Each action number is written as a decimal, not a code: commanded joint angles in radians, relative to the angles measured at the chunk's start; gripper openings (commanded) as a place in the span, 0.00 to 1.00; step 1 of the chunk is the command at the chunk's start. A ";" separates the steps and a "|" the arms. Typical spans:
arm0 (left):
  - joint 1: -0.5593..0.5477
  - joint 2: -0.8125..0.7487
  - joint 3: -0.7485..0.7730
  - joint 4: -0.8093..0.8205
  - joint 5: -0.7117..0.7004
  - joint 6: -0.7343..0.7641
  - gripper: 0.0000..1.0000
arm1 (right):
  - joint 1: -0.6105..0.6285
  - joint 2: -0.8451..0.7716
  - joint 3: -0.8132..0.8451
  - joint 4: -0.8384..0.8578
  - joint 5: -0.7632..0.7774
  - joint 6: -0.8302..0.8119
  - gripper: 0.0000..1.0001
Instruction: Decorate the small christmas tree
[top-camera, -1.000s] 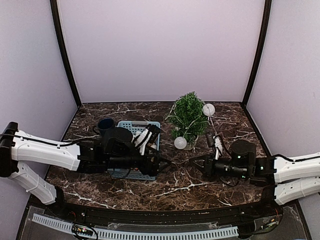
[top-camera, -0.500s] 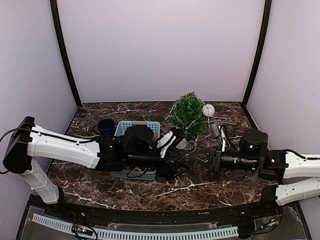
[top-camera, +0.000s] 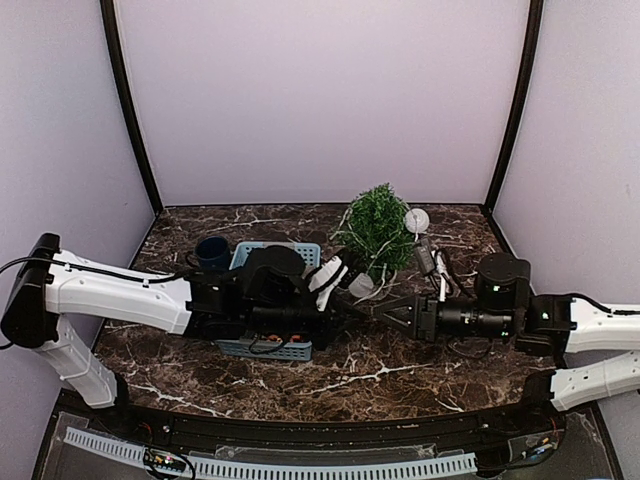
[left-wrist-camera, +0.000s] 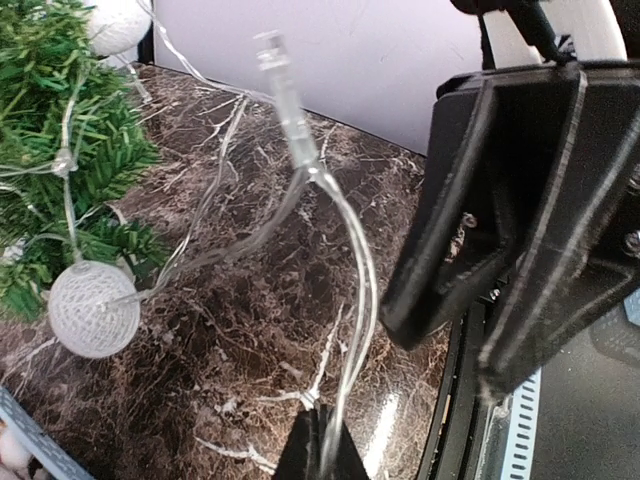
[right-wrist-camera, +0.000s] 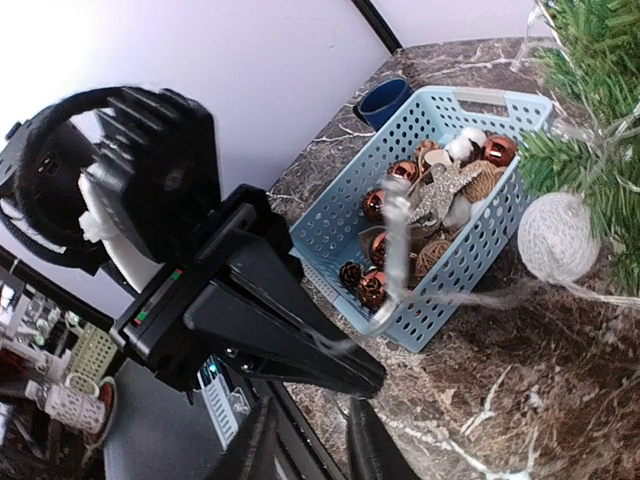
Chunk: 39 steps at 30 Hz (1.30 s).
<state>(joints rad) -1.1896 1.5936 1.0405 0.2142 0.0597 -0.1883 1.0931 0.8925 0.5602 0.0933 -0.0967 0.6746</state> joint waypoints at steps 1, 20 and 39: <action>0.001 -0.112 -0.007 -0.067 -0.075 -0.108 0.00 | 0.010 -0.029 0.024 -0.048 0.044 -0.028 0.48; 0.132 -0.237 0.062 -0.205 0.177 -0.445 0.00 | 0.103 0.284 0.088 -0.100 0.243 -0.295 0.73; 0.157 -0.211 0.138 -0.227 0.228 -0.467 0.00 | 0.105 0.452 0.158 0.118 0.311 -0.430 0.47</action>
<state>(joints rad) -1.0439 1.3930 1.1587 -0.0174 0.2737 -0.6388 1.1881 1.3708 0.7013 0.1074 0.2043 0.2394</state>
